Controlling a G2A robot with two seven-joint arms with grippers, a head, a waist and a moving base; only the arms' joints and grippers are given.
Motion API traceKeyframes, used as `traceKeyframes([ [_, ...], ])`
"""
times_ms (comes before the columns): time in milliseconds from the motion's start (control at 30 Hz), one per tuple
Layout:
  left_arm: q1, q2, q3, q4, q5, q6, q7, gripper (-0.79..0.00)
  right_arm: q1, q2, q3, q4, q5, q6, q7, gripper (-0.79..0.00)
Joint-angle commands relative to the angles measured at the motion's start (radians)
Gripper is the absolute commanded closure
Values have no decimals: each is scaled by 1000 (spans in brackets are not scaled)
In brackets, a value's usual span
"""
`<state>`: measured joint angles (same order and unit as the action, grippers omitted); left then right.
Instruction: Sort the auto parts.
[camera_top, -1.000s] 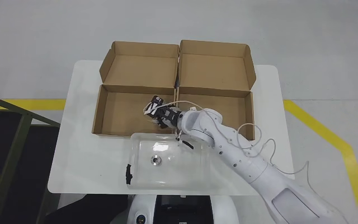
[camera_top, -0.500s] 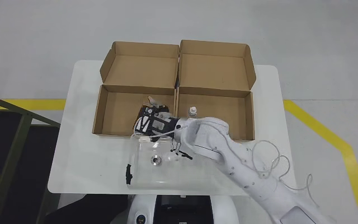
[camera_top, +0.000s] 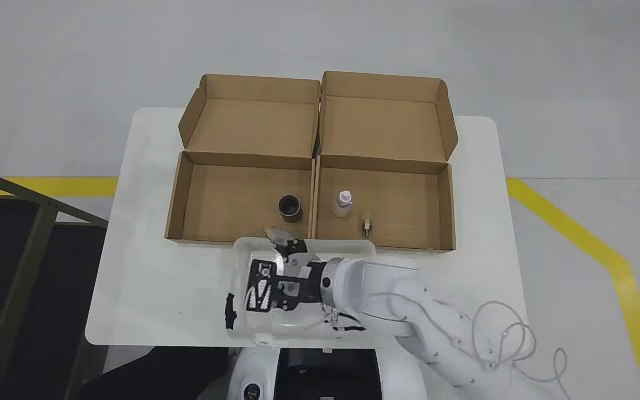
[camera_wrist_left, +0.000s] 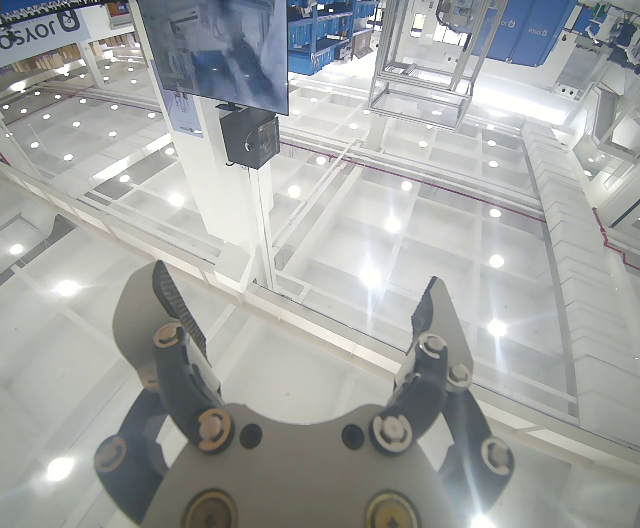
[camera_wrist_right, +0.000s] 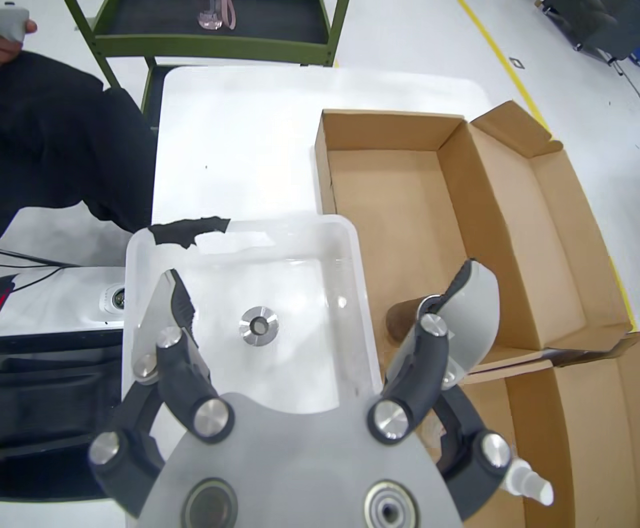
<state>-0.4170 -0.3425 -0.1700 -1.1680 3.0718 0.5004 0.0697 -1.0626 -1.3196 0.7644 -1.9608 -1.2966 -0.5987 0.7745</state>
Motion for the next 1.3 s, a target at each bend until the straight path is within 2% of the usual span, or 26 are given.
traceKeyframes([
  [0, 0, 0, 0, 0, 0, 0, 0, -785, -19, 5, -4, -7, -21, -10, 14, -785],
  [300, 0, 0, 0, 0, 0, 0, 0, -785, -66, 19, -19, 6, -85, -37, 52, -785],
  [700, 0, 0, 0, 0, 0, 0, 0, -785, 27, -11, -79, 190, -21, -17, 41, -785],
  [933, 0, 0, 0, 0, 0, 0, 0, -785, 51, -22, -99, 242, -31, 5, 30, -785],
  [1033, 0, 0, 0, 0, 0, 0, 0, -785, 53, -22, -101, 249, -44, 5, 28, -385],
  [1100, 0, 0, 0, 0, 0, 0, 0, -785, 50, -22, -102, 249, -50, 4, 26, -326],
  [1267, 0, 0, 0, 0, 0, 0, 0, -785, 40, -18, -102, 250, -65, -7, 25, -305],
])
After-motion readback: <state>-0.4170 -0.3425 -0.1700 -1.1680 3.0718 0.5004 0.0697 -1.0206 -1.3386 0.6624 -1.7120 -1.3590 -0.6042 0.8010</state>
